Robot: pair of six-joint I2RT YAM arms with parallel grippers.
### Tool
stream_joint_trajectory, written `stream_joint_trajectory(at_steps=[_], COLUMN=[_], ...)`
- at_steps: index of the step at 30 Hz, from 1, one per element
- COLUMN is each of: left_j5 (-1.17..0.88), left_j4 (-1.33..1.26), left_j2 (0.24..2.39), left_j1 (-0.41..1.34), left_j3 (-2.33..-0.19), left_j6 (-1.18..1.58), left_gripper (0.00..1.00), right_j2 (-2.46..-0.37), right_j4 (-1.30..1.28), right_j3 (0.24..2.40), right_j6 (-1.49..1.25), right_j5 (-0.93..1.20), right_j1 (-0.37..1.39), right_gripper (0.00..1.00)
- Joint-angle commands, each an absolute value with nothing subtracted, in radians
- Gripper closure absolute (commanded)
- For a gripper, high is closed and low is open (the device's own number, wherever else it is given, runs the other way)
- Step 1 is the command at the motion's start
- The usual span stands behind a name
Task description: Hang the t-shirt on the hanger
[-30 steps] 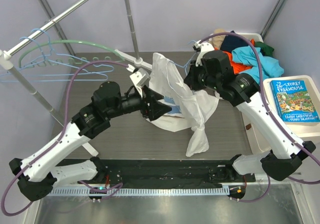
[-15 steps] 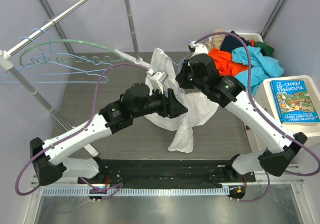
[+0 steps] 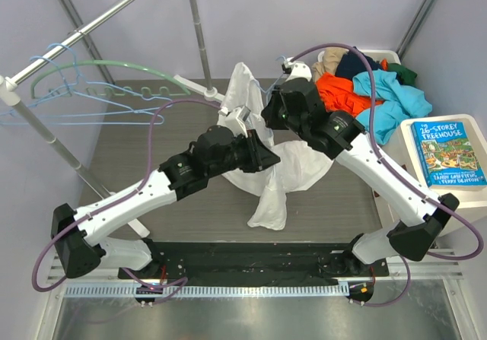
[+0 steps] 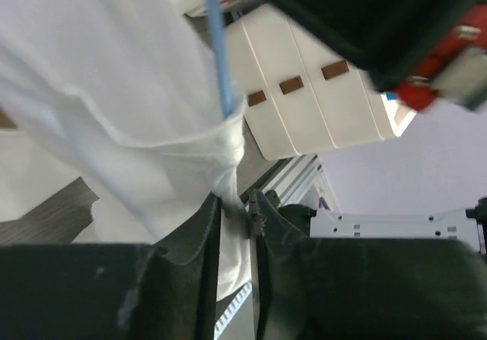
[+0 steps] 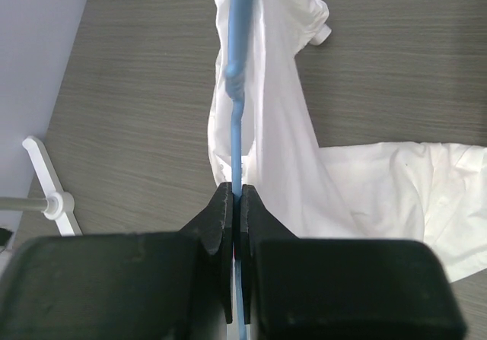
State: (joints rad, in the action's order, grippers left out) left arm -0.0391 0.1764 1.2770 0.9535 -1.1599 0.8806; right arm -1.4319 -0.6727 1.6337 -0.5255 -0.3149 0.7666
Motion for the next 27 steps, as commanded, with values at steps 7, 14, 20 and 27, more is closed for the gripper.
stream_joint_trajectory(at_steps=[7, 14, 20, 27], left_j5=[-0.028, -0.008, 0.072, 0.042], left_j4=[0.096, 0.075, 0.087, 0.097], left_j2=[1.255, 1.252, 1.265, 1.226], left_j1=[0.841, 0.767, 0.716, 0.684], left_j3=[-1.175, -1.242, -1.334, -1.350], left_j6=[0.992, 0.986, 0.957, 0.898], left_gripper=[1.00, 1.00, 1.00, 1.00], right_j2=[-1.425, -1.375, -1.298, -1.204], right_j4=[-0.515, -0.491, -0.479, -0.479], right_j3=[1.694, 1.678, 1.663, 1.598], right_j6=[-0.468, -0.365, -0.279, -0.173], right_j5=[-0.267, -0.347, -0.411, -0.381], right_j1=[0.778, 0.775, 0.753, 0.710], right_gripper=[0.64, 0.03, 0.00, 0.01])
